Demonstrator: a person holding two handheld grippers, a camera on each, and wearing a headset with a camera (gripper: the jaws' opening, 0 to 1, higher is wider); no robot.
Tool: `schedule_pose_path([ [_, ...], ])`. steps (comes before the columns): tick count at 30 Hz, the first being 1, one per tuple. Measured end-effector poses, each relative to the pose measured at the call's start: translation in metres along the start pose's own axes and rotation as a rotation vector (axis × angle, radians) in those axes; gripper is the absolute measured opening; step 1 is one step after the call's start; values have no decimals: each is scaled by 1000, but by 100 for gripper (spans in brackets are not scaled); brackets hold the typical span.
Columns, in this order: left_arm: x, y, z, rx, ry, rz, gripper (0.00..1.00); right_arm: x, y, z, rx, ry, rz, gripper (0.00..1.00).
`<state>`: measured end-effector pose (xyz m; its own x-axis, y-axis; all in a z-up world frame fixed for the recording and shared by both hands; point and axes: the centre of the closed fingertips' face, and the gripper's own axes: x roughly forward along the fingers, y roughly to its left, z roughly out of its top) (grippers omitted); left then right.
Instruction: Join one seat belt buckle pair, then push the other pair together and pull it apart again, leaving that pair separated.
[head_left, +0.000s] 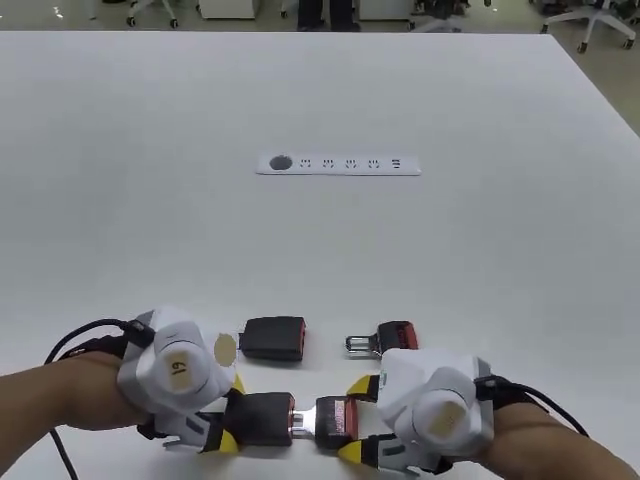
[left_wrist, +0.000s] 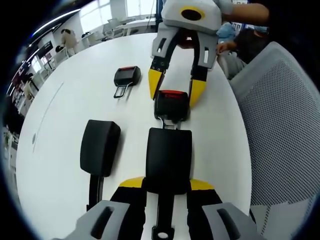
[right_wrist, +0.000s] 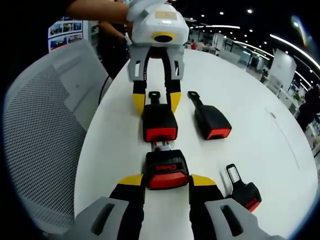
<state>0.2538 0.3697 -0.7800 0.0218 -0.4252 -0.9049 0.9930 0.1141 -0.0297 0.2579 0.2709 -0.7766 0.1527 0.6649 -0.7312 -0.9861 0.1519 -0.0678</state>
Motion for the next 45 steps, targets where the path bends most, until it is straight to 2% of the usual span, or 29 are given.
schedule_pose_path([
  [23, 0, -1, 1, 0, -1, 3, 31, 6, 2, 4, -9, 7, 3, 29],
  [25, 0, 0, 0, 7, 2, 2, 31, 10, 3, 6, 0, 5, -2, 29],
  [32, 0, -1, 1, 13, 2, 1, 31, 10, 3, 4, 1, 10, -4, 29],
  [39, 2, 1, -3, 25, 5, 0, 31, 11, 5, 3, 12, 13, -6, 29],
  [45, 2, 2, -3, 37, 7, -2, 31, 11, 4, 4, 30, 17, -23, 29],
])
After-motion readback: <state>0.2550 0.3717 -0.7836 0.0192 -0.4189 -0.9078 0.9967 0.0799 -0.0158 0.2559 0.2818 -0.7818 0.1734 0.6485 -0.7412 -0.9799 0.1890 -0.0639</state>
